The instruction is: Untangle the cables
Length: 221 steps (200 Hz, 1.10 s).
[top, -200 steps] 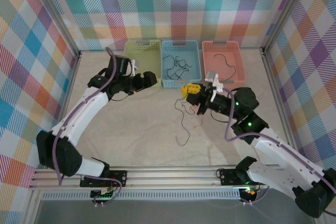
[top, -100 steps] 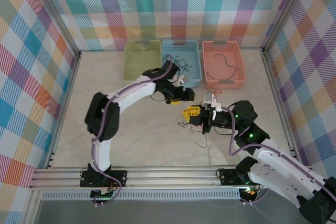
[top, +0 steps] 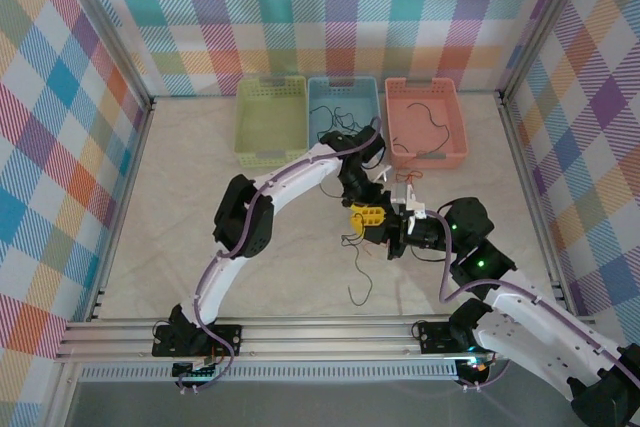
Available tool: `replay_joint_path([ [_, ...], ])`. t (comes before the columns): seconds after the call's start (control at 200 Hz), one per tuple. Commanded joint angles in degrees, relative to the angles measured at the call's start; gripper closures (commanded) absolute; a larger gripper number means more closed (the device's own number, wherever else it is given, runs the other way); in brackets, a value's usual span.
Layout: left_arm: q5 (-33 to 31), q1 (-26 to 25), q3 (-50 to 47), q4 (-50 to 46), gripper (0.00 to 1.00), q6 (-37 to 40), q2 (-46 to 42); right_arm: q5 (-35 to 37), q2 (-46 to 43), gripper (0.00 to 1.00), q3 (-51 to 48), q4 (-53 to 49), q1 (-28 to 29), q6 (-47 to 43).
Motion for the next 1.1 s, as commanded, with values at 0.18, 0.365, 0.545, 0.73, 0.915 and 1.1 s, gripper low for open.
replay_joint_path([
  [0.18,-0.1,-3.0,2.4,-5.7,0.26,3.8,3.2,0.4,-0.8,1.00,-0.7,1.6,0.0,-1.8],
  [0.365,-0.8,-3.2,4.0,-4.9,0.35,3.4,4.9,-0.2,-0.8,1.00,-0.7,1.5,0.1,-2.0],
  [0.545,-2.2,-3.4,6.9,-4.4,0.44,2.0,7.2,-1.1,-1.3,1.00,-0.6,1.0,0.0,-2.1],
  [0.73,-3.3,-3.4,8.3,-4.6,0.70,1.7,8.3,-1.5,-2.2,1.00,-0.7,0.7,0.0,-2.2],
  [0.915,-8.0,-2.9,6.4,-0.6,0.78,-0.8,5.0,-5.0,-2.5,1.00,-0.2,1.0,0.1,-1.3],
  [1.1,-13.4,-0.8,3.2,3.0,0.88,-4.5,2.3,-18.4,-0.8,1.00,3.2,2.4,0.8,3.9],
])
